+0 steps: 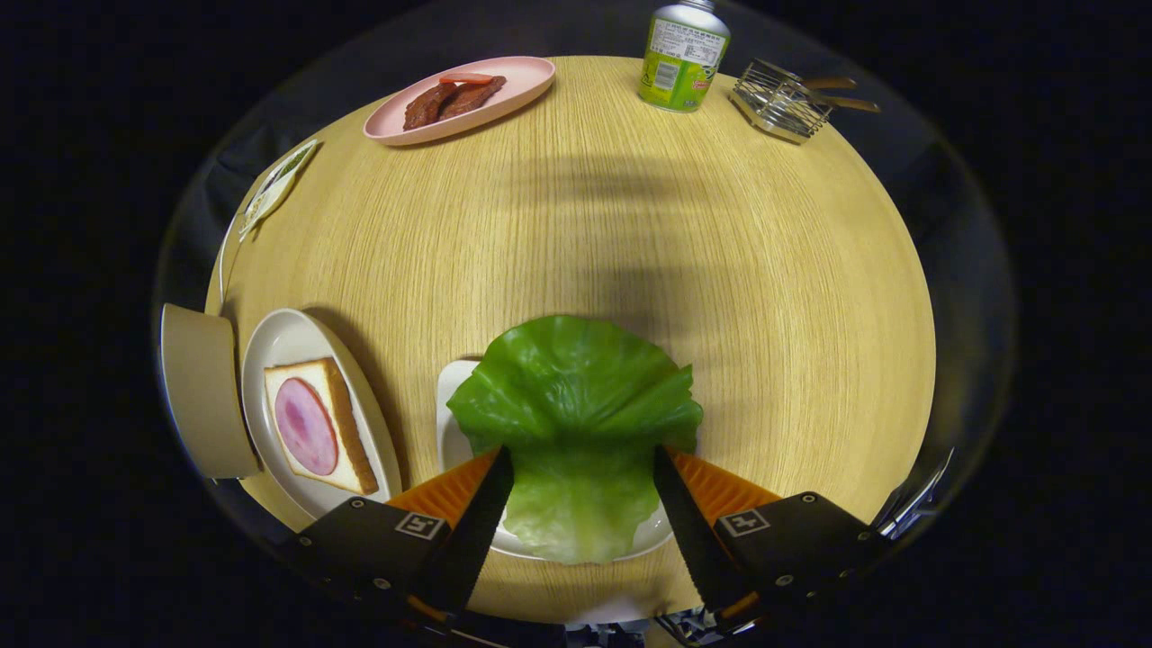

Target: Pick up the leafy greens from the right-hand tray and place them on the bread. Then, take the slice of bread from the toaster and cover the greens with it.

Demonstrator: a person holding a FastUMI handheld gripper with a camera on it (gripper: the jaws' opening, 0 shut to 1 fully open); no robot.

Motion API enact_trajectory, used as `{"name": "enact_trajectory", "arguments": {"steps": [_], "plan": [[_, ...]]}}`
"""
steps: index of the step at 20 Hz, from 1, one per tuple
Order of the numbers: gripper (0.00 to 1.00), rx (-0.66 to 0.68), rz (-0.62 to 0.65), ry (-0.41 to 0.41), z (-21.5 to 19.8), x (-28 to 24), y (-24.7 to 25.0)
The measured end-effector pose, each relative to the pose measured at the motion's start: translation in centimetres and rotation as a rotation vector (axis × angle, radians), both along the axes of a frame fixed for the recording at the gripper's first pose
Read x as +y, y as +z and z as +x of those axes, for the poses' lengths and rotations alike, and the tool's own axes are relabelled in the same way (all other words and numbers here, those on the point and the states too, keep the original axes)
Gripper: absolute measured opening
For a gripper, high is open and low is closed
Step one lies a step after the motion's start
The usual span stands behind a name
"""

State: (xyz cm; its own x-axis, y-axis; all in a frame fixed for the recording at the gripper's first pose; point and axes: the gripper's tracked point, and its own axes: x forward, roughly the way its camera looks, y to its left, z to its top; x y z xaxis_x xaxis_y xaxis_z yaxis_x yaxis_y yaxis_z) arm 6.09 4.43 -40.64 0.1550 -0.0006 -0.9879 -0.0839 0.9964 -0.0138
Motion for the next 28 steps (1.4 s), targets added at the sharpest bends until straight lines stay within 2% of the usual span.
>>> {"name": "enact_trajectory", "arguments": {"steps": [2,4,8,9,11,17,21,28], "plan": [[0.87,0.003,0.002,-0.019,0.0,-0.1,0.0],[0.74,0.004,0.004,-0.029,0.1,-0.2,0.1],[0.33,-0.019,0.014,-0.024,0.1,0.1,0.1],[0.16,-0.022,0.02,-0.045,0.2,0.2,0.2],[0.01,-0.029,0.017,-0.048,0.2,0.0,0.3],[0.01,-0.105,0.054,-0.1,0.6,0.1,4.0],[0.01,-0.185,0.062,-0.098,0.6,1.0,8.1],[0.01,-0.235,0.133,-0.036,-0.1,8.4,11.9]]}}
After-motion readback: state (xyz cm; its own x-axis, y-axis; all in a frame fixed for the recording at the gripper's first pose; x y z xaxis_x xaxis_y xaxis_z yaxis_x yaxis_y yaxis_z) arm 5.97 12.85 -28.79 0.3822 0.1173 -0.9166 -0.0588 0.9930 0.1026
